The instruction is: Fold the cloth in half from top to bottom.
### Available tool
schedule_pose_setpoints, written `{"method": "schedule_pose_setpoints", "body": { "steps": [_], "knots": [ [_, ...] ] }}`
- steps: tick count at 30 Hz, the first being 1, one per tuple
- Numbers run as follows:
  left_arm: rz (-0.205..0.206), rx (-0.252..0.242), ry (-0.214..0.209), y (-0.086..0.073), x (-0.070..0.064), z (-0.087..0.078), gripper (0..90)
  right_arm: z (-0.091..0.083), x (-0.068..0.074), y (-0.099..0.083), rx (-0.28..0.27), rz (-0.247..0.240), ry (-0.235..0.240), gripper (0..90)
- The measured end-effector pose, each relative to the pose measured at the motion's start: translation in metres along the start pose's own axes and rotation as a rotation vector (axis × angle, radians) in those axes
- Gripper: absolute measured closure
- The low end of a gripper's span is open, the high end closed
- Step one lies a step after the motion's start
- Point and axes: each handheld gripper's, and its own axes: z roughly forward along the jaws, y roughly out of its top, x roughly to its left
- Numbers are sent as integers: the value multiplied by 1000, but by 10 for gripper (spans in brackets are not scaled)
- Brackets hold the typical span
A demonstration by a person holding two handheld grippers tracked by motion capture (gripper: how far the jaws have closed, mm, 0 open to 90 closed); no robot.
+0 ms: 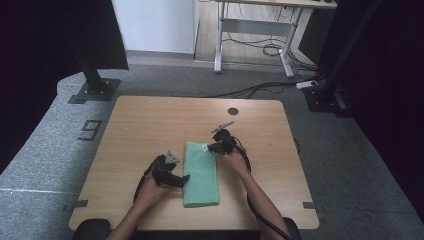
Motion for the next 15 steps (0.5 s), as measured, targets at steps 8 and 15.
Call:
{"method": "schedule_pose_setpoints", "body": {
  "steps": [8, 15],
  "knots": [
    [-11, 2, 8, 4, 6, 4, 16, -29, 3, 11, -76, -18, 5, 854],
    [-18, 6, 16, 6, 11, 6, 12, -55, 17, 12, -146, -94, 41, 853]
  ]
}}
